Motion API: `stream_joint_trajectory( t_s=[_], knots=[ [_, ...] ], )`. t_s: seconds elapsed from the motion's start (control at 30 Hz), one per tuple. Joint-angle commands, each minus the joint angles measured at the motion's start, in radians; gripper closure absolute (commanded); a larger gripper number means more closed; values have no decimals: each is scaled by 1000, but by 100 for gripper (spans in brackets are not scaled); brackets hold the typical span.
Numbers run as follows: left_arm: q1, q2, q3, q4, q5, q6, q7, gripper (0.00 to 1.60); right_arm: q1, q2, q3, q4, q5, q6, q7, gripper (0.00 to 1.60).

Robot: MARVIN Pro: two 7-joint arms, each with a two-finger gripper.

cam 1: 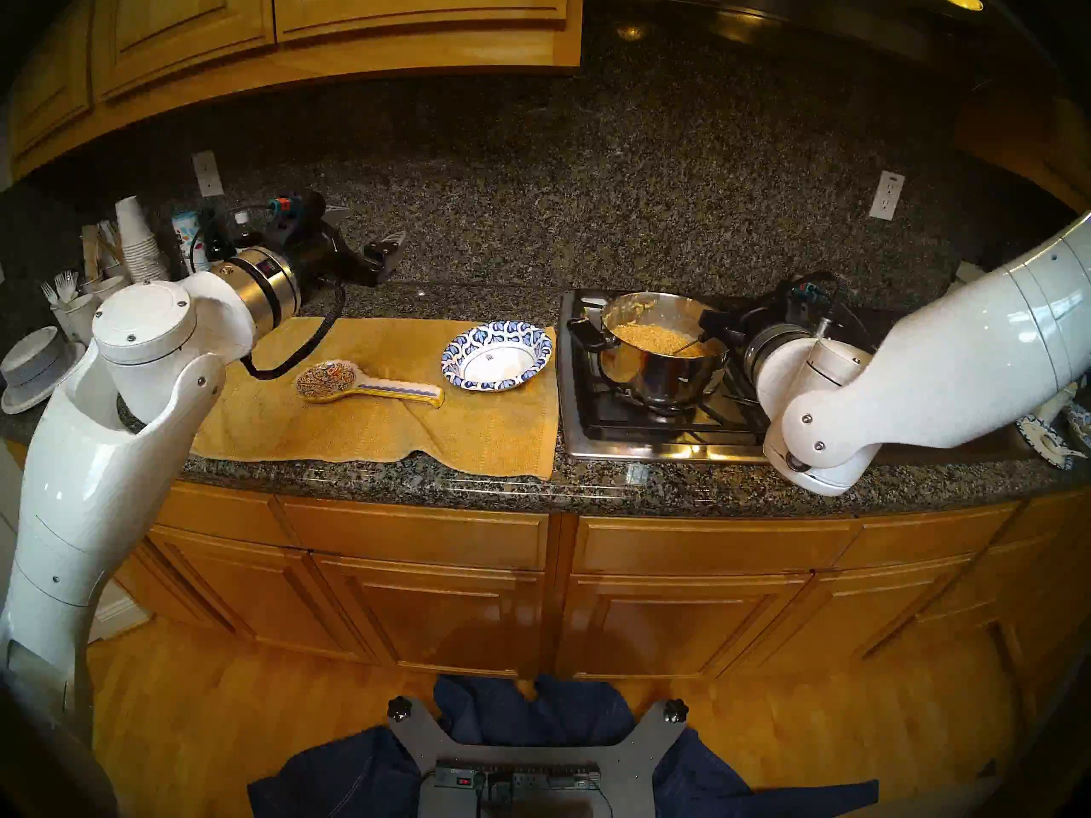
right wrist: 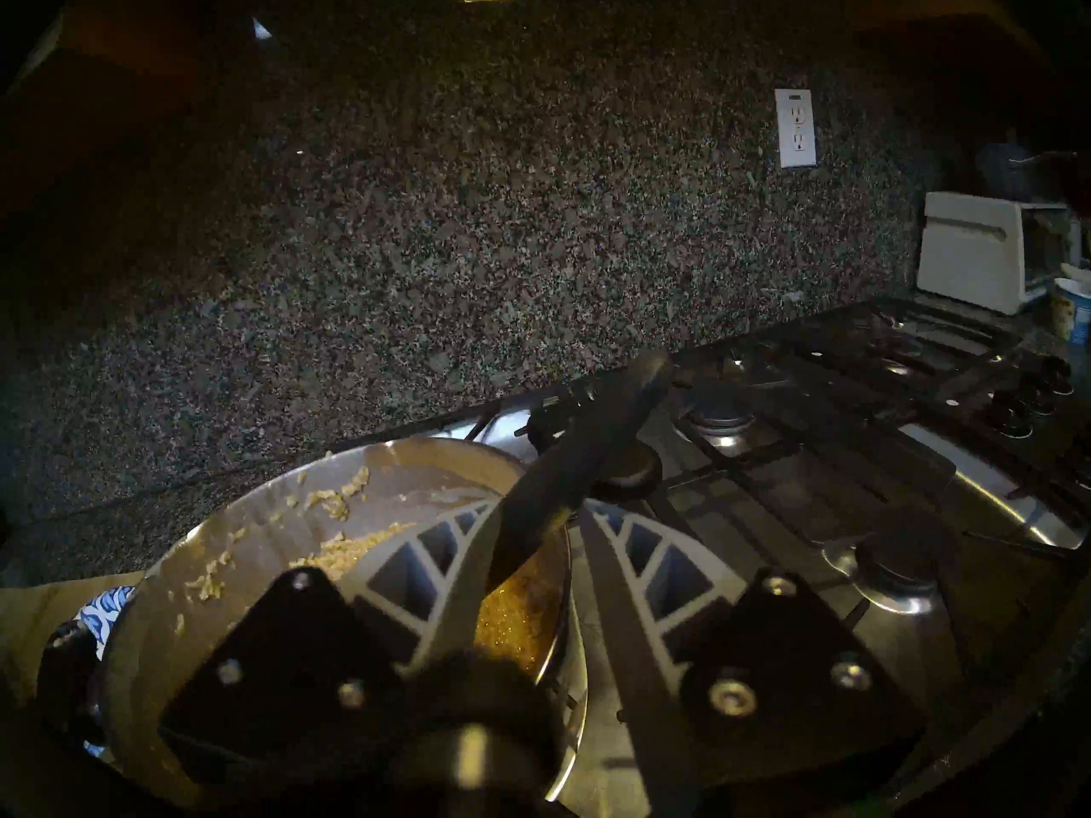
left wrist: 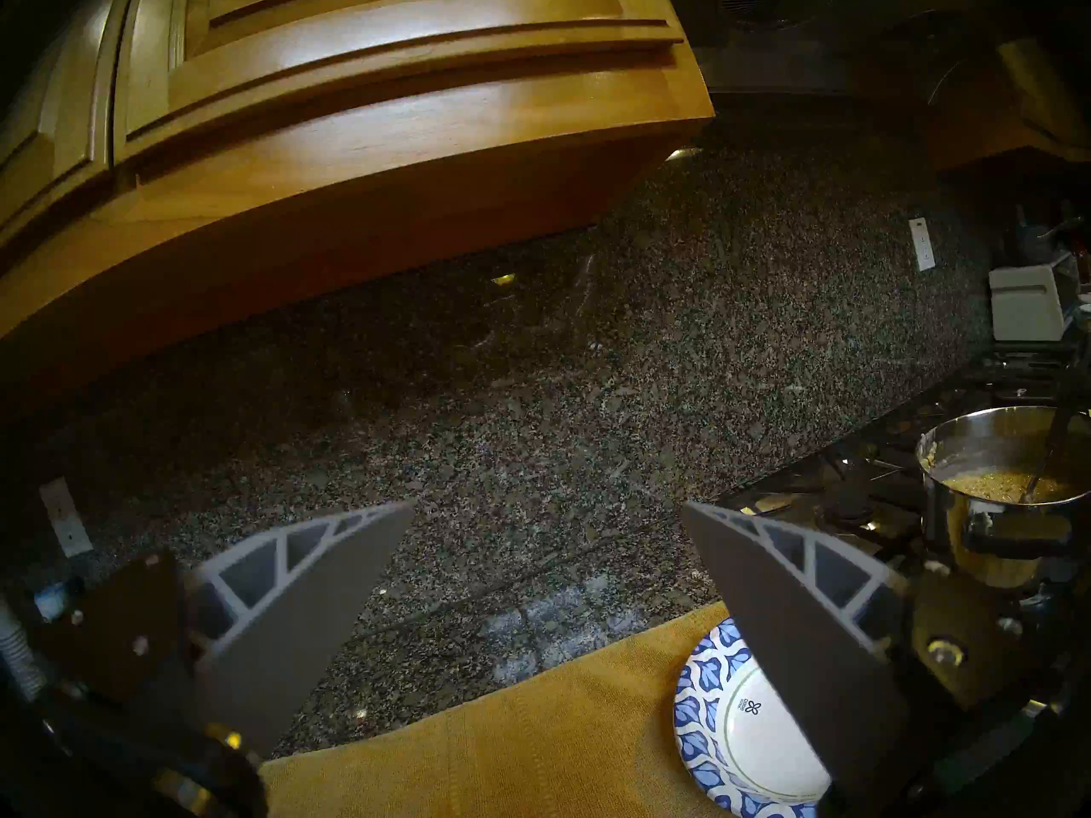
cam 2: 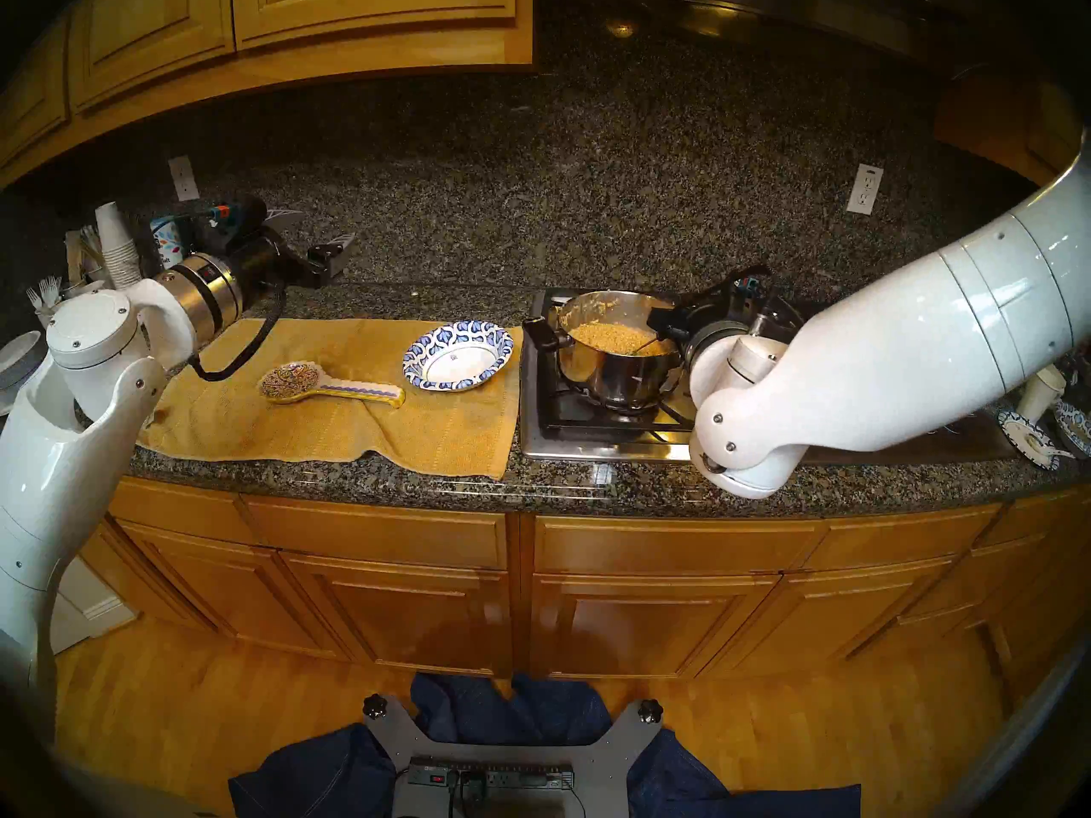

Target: Scoop oatmeal into bowl

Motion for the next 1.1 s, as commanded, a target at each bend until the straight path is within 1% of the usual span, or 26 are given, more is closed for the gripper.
stream_joint_trajectory(
  t_s=[0.0, 0.03, 0.07, 0.1, 0.13, 0.17, 0.23, 0.27, 0.33, 0.37, 0.43, 0.47, 0.5, 0.53, 0.6, 0.63, 0.67, 0.7, 0.77, 0.8, 0.83, 0.87, 0.9, 0.93, 1.03, 1.07],
  knots=[
    [-29, 2, -18, -18, 2, -20, -1, 0, -8, 0, 29, 39, -6, -2, -111, 48],
    [-29, 2, -18, -18, 2, -20, -1, 0, -10, 2, 26, 41, -1, -2, -96, 46],
    [-29, 2, -18, -18, 1, -20, 0, 0, -14, 2, 29, 42, -4, -2, -109, 46],
    [-29, 2, -18, -18, 1, -20, 0, 0, -16, 4, 27, 44, 0, -2, -101, 46],
    [-29, 3, -18, -18, 1, -20, 0, 0, -19, 5, 28, 45, -3, -2, -112, 46],
    [-29, 3, -18, -18, 1, -20, 0, 0, -19, 7, 25, 47, 3, -2, -97, 46],
    [-29, 3, -17, -18, 1, -20, 0, 0, -21, 7, 27, 48, 0, -2, -109, 46],
    [-29, 4, -17, -18, 0, -20, 1, 0, -21, 13, 21, 50, 7, -2, -98, 50],
    [-29, 4, -17, -18, -1, -20, 1, 0, -23, 16, 22, 53, 5, -2, -112, 56],
    [-29, 4, -17, -18, -1, -20, 2, 0, -23, 19, 17, 55, 12, -2, -95, 61],
    [-29, 5, -17, -18, -1, -20, 2, 0, -25, 20, 20, 58, 9, -2, -116, 67],
    [-29, 5, -16, -18, -1, -20, 2, 0, -23, 23, 15, 61, 17, -2, -97, 70],
    [-29, 5, -16, -18, -1, -20, 2, 0, -23, 23, 15, 61, 17, -2, -97, 70],
    [-29, 5, -16, -18, -2, -20, 2, 0, -24, 23, 16, 63, 16, -2, -105, 75],
    [-29, 6, -16, -18, -3, -21, 3, 0, -22, 28, 14, 66, 20, -2, -101, 80],
    [-29, 6, -16, -18, -3, -21, 3, 0, -22, 28, 14, 66, 20, -2, -101, 80],
    [-29, 6, -16, -18, -3, -21, 3, 0, -23, 28, 17, 66, 15, -2, -118, 82],
    [-29, 7, -16, -18, -3, -21, 3, 0, -21, 31, 12, 67, 22, -2, -92, 84],
    [-29, 7, -16, -18, -3, -21, 4, 0, -22, 32, 15, 68, 18, -2, -108, 87],
    [-29, 8, -15, -18, -4, -21, 4, 0, -20, 35, 13, 68, 20, -2, -99, 89],
    [-29, 8, -15, -18, -4, -21, 4, 0, -20, 36, 13, 68, 19, -2, -103, 97],
    [-29, 8, -15, -18, -4, -21, 4, 0, -20, 36, 13, 68, 19, -2, -103, 97],
    [-29, 8, -15, -18, -4, -21, 4, 0, -20, 36, 14, 68, 16, -2, -108, 121],
    [-29, 8, -15, -18, -5, -21, 5, 0, -20, 39, 12, 68, 17, -2, -101, 160],
    [-29, 9, -15, -18, -5, -21, 5, 0, -20, 40, 14, 67, 13, -2, -110, 160],
    [-29, 9, -15, -18, -5, -22, 5, 0, -18, 42, 11, 66, 16, -2, -97, 160]
  ],
)
